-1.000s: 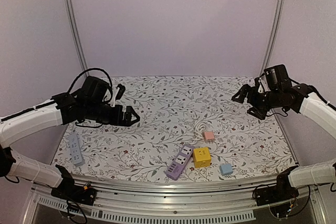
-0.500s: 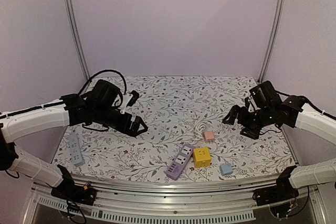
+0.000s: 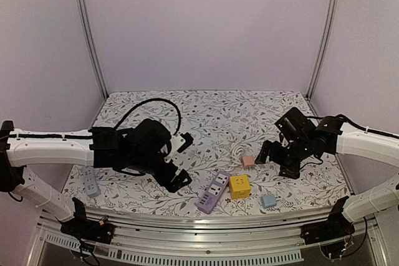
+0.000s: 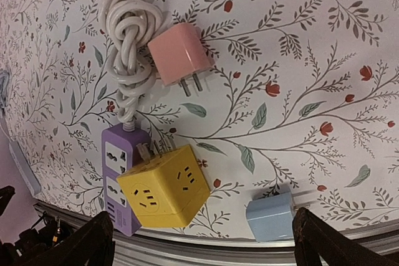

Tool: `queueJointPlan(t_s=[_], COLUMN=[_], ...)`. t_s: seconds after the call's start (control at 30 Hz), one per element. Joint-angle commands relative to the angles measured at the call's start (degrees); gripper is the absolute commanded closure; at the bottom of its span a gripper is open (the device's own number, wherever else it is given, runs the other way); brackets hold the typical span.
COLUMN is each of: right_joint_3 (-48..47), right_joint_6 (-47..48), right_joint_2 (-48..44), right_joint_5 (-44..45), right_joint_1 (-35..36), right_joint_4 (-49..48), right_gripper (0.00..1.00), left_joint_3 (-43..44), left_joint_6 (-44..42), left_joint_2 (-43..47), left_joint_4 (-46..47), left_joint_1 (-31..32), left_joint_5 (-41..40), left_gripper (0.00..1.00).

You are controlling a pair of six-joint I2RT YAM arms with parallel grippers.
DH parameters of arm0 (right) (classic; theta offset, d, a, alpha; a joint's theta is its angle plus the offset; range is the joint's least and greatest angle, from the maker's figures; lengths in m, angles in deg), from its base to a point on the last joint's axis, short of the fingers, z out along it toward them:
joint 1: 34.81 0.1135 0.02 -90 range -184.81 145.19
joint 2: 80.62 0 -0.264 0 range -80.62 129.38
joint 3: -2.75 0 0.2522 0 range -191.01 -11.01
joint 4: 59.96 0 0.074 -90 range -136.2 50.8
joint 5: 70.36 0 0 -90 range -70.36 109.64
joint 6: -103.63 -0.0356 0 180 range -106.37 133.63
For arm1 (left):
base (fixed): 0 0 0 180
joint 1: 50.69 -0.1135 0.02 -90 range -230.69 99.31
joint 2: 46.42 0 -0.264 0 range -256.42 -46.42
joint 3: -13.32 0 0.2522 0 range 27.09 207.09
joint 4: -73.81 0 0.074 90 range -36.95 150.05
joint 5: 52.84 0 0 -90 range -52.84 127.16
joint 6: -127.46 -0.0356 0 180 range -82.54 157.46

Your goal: Insert the plug

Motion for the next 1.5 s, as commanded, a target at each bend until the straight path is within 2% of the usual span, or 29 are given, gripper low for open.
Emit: queueJointPlan(t_s=[0.0, 0.23, 0.53, 0.7, 0.87, 1.03, 1.1, 1.17, 1.23, 1.47], right_joint_3=[-1.62, -1.63, -0.51, 2.65, 6.43, 10.28, 11.12, 11.22, 10.90, 7.47], right_joint_6=[-5.00, -8.00, -9.81, -10.18, -12.17, -13.81, -13.33, -11.94, -10.07, -6.09], right_joint_2=[1.23, 4.33, 5.37, 3.71, 0.78, -2.09, -2.16, -1.53, -0.22, 6.16], right_joint_5=[3.99, 2.83, 0.08, -2.06, -3.43, -5.55, -6.40, -6.76, -7.20, -7.99], right_joint_1=[0.21, 0.22, 0.29, 0.56, 1.63, 2.25, 2.44, 2.79, 2.93, 4.20], right_joint_4=[2.37, 3.28, 1.99, 1.67, 2.56, 1.24, 0.62, 0.74, 1.03, 1.17], right_gripper=[0.01, 0.01, 0.01, 0.01, 0.01, 0.01, 0.01, 0.01, 0.02, 0.06], left_joint_3=[-0.26, 3.07, 11.52, 15.84, 16.67, 13.68, 12.77, 11.97, 11.06, 7.80], left_joint_6=[1.89, 2.50, -0.13, -1.54, -1.57, -0.92, -1.37, -2.10, -2.62, -4.89], left_joint_2=[-3.87, -11.93, -23.63, -29.55, -31.78, -31.50, -31.11, -30.64, -29.99, -27.97], left_joint_4=[0.88, 0.28, 0.78, -1.61, -3.10, -1.73, -1.36, -1.10, -0.92, -0.64], left_joint_1=[5.27, 11.23, 15.45, 15.68, 15.40, 13.49, 13.13, 12.54, 11.59, 7.15], left_joint_5=[-6.30, -11.56, -7.36, -8.40, -12.05, -11.04, -11.46, -11.93, -12.38, -14.98], left_gripper=[0.00, 0.01, 0.01, 0.03, 0.14, 0.28, 0.38, 0.57, 0.68, 0.72])
